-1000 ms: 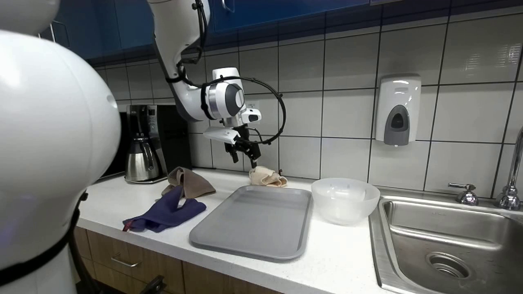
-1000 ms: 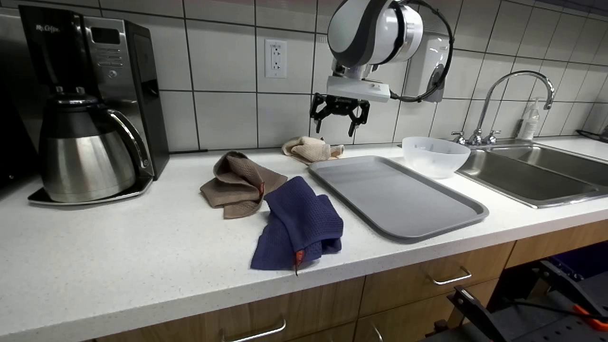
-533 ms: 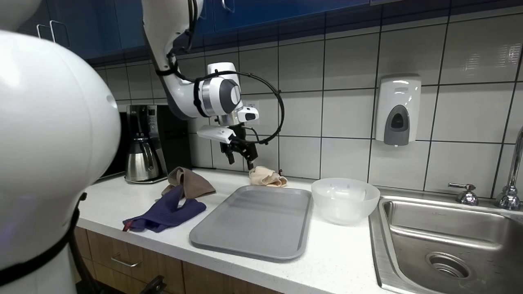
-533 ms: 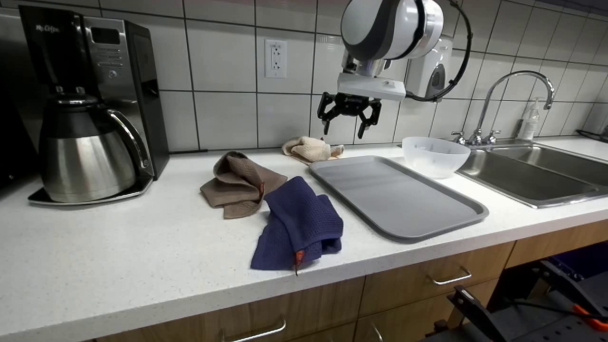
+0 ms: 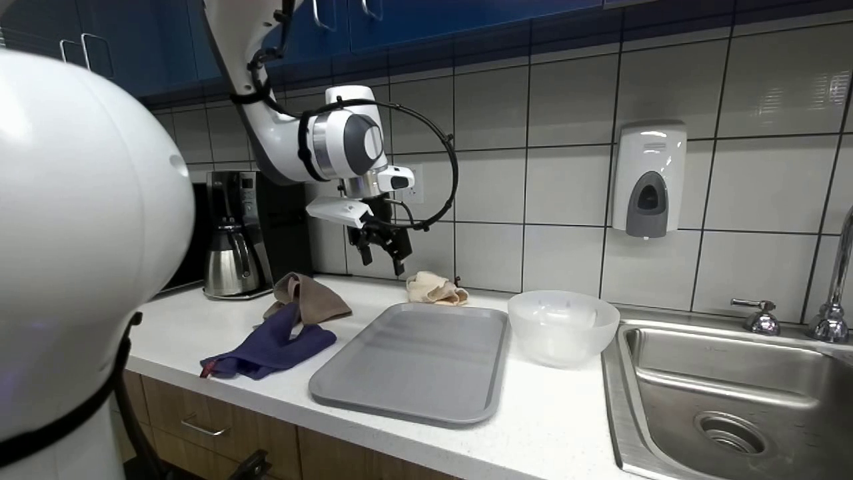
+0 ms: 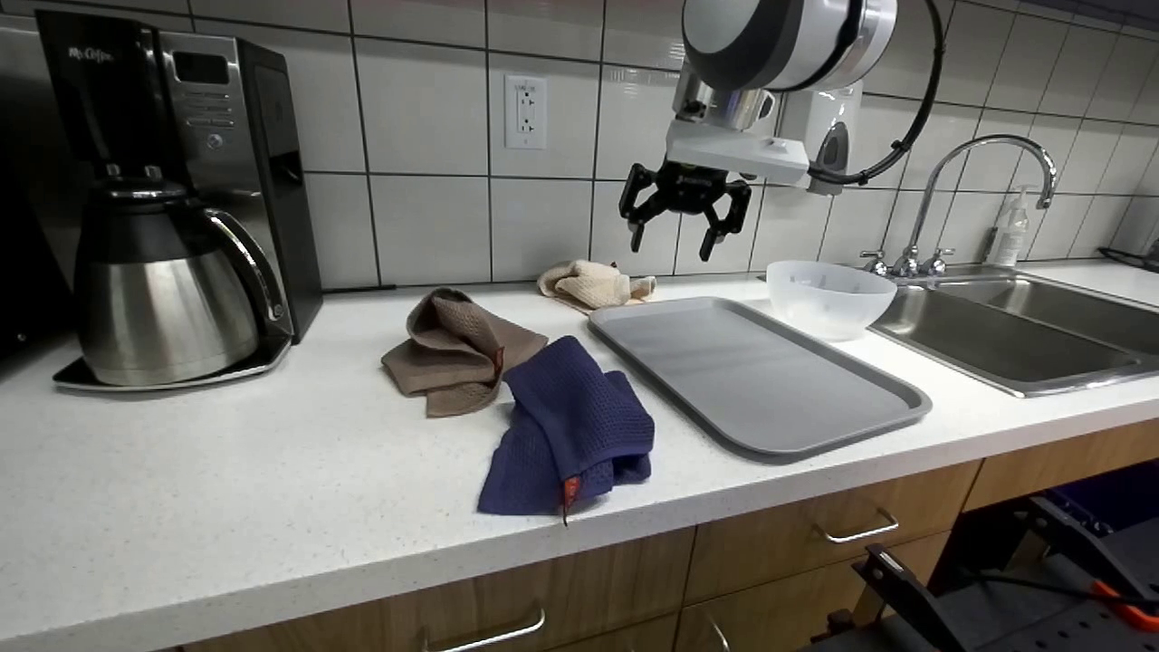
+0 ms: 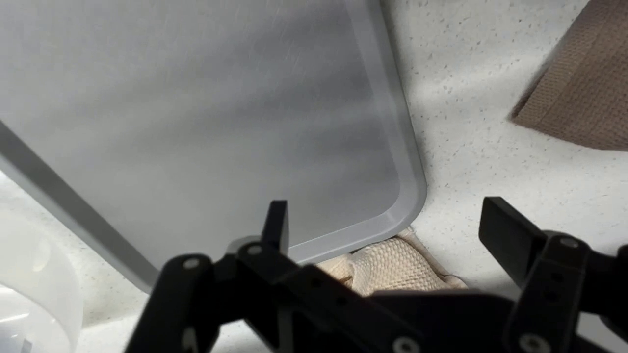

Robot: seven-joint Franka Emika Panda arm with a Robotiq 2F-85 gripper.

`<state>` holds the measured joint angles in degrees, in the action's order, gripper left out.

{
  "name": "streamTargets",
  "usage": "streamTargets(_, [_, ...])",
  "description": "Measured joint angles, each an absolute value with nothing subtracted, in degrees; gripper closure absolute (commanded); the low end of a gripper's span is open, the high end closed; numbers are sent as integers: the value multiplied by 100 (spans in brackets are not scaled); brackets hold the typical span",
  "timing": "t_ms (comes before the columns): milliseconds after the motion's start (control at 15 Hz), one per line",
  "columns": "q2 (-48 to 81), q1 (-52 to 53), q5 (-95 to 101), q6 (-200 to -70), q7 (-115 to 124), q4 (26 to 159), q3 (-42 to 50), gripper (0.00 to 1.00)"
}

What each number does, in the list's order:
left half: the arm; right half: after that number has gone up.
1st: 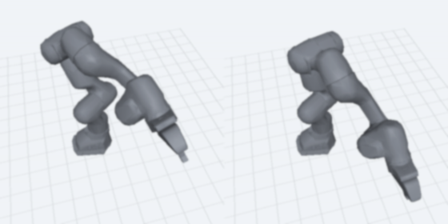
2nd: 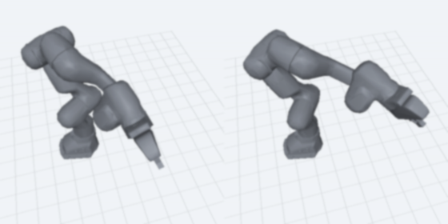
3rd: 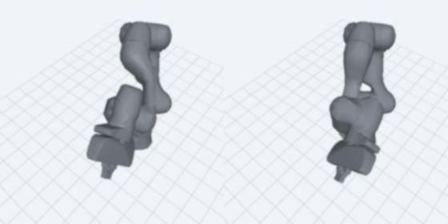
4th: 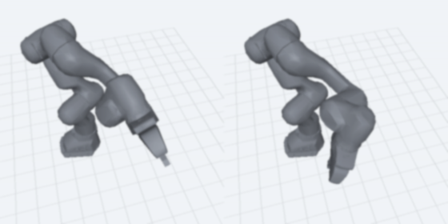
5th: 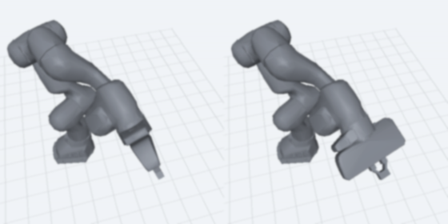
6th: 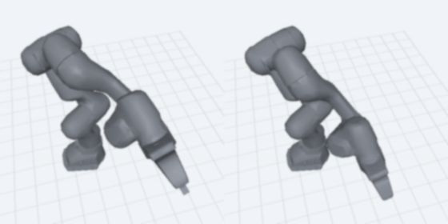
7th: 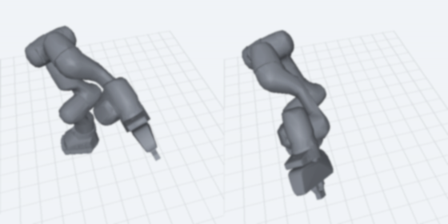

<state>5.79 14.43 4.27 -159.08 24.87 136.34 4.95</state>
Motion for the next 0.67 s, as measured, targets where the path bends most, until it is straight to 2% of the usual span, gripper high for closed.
streamTargets(667, [-189,1149,386,-15905,2484,14278,2,0])
